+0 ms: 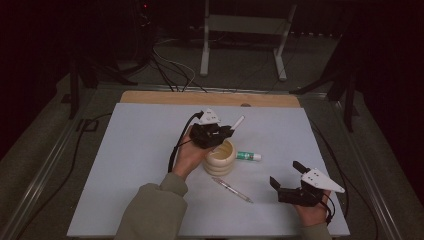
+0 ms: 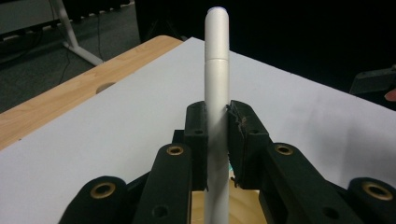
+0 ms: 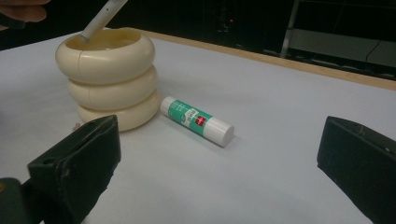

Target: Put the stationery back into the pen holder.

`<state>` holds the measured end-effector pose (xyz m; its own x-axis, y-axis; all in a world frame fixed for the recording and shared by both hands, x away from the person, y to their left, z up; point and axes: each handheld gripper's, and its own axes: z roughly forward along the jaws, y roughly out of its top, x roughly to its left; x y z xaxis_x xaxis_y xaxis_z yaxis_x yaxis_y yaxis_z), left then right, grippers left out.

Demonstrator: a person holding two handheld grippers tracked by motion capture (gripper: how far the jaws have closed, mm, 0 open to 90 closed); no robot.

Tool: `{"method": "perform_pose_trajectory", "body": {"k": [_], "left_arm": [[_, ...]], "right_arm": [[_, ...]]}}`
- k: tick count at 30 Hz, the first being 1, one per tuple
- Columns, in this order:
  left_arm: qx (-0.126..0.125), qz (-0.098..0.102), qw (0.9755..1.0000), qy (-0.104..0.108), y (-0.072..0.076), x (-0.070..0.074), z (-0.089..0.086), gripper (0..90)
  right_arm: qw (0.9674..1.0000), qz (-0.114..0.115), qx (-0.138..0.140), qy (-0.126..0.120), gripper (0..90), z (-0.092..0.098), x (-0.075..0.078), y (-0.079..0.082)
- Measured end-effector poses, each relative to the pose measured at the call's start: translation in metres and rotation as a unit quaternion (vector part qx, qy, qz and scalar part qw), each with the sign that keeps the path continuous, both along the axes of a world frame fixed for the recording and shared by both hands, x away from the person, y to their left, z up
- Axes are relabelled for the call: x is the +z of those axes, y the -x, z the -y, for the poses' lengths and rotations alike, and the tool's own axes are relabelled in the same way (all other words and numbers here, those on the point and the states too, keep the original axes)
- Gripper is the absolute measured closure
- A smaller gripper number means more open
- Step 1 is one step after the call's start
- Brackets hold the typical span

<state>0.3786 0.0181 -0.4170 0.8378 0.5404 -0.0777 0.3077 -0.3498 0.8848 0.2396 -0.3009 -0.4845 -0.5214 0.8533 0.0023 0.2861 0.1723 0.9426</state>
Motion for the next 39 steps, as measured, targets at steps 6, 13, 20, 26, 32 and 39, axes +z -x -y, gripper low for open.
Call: {"method": "perform_pose_trajectory", "body": {"k": [6,13,20,26,32,39], "left_arm": [[0.000,-0.003,1.0000,0.000,0.000,-0.004,0.000,79.2],[0.000,-0.004,1.0000,0.001,0.001,-0.008,0.000,79.2],[-0.001,-0.003,1.0000,0.003,0.002,-0.010,0.000,79.2],[-0.001,-0.005,1.0000,0.005,0.003,-0.012,-0.001,79.1],[-0.002,-0.006,1.0000,0.006,0.003,-0.014,-0.002,79.0],[-0.003,-0.004,1.0000,0.006,0.004,-0.014,-0.002,79.0]], "right_arm": [[1.0000,0.000,0.000,0.000,0.2,0.000,0.000,0.000],[1.0000,0.000,0.000,0.001,0.2,0.000,0.000,0.000],[1.0000,-0.001,0.000,0.000,0.2,0.000,0.000,0.000],[1.0000,-0.001,0.000,0.001,0.2,0.000,0.000,0.000],[1.0000,-0.001,0.000,0.001,0.2,0.000,0.000,0.000],[1.0000,-0.001,0.000,0.001,0.2,0.000,0.000,0.000]]}}
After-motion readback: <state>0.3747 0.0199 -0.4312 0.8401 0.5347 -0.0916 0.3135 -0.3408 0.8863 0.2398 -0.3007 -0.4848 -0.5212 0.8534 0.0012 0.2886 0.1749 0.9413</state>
